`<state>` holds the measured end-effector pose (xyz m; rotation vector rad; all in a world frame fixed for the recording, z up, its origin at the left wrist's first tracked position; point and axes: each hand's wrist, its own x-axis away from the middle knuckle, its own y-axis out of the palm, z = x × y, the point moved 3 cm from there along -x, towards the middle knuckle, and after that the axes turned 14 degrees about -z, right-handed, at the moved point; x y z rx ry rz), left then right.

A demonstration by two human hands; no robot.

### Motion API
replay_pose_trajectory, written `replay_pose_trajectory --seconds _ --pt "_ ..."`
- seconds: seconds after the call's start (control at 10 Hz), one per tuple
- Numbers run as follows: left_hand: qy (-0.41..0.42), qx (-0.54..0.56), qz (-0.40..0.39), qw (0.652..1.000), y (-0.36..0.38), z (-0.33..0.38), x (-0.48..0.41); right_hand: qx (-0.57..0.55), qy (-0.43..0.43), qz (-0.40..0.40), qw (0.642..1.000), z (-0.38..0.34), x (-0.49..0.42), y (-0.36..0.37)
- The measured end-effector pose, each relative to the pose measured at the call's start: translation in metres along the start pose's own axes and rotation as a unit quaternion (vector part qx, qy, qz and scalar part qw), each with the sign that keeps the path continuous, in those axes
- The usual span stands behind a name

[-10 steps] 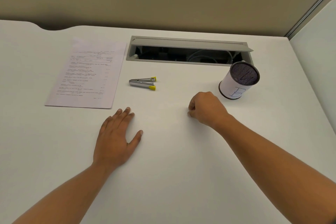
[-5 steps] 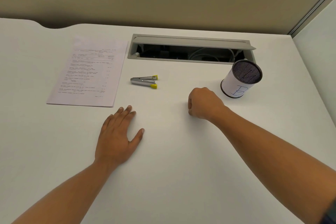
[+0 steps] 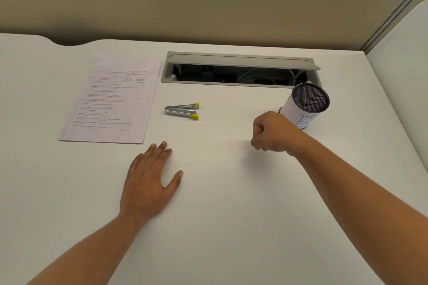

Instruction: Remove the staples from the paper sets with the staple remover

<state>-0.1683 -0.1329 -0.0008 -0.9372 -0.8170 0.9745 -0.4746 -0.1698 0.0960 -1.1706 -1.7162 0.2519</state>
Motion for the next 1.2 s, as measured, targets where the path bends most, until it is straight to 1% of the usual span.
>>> replay_pose_trajectory --seconds 0.2,0.3,0.5,0.6,0.7,1.0,1.2 --pt "0.0 0.003 -0.002 1.0 -0.001 0.0 0.0 -0.104 -0.038 0.108 0.988 0.003 0.021 -0.042" --pt "-0.001 0.001 -0.003 1.0 -0.001 0.0 0.001 -0.123 -0.039 0.143 0.981 0.008 0.027 -0.063" --pt "0.0 0.0 -0.001 1.0 -0.001 0.001 0.0 -0.139 0.0 0.218 0.966 0.028 0.028 -0.096" --pt "-0.002 0.001 -0.002 1.0 -0.001 0.001 0.001 -0.118 0.03 0.249 0.961 0.038 0.025 -0.105" --pt "0.0 -0.001 -0.001 1.0 -0.001 0.0 0.0 -0.109 0.04 0.265 0.957 0.044 0.022 -0.108" --pt "0.002 0.002 -0.003 1.0 -0.002 0.002 0.0 -0.007 0.042 0.305 0.951 0.049 0.022 -0.114" --pt "0.004 0.006 0.01 1.0 -0.001 0.002 -0.001 -0.036 -0.011 0.356 0.934 0.044 0.023 -0.109"
